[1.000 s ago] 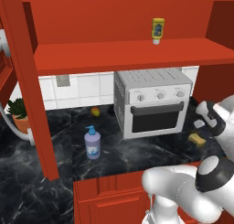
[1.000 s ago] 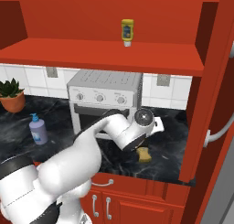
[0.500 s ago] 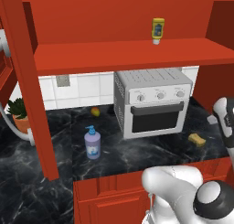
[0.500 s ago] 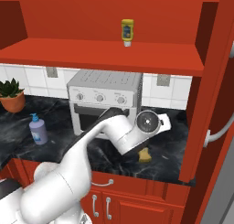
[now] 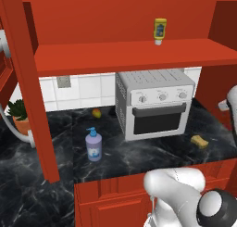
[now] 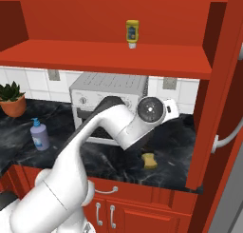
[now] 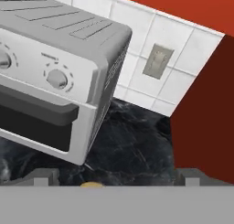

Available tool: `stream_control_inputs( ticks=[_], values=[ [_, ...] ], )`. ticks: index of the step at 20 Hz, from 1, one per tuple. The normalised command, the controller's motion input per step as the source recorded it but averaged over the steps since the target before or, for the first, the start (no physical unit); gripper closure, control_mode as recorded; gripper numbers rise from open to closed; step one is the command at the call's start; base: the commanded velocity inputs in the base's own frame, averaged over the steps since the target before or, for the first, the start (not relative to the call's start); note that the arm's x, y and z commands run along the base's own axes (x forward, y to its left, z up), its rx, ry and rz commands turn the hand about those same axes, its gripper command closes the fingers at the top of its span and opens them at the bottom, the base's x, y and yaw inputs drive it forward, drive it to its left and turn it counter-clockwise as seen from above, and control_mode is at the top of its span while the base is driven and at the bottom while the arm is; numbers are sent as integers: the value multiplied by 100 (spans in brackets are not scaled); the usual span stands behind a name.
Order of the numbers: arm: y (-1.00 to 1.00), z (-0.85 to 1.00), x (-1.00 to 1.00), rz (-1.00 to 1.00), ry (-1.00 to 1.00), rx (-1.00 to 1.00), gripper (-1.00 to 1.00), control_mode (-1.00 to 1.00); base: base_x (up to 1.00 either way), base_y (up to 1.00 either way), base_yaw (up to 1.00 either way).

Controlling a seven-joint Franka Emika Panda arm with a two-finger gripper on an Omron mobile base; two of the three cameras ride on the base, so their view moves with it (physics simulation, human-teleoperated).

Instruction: Pick the soap dispenser and sponge from the cabinet and place them on the counter.

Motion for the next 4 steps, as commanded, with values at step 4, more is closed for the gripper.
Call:
stream_control_inputs(
  ticks=[4],
  values=[
    [0,82,-47,0,-13,0,-100,-100,0,0,0]
  ],
)
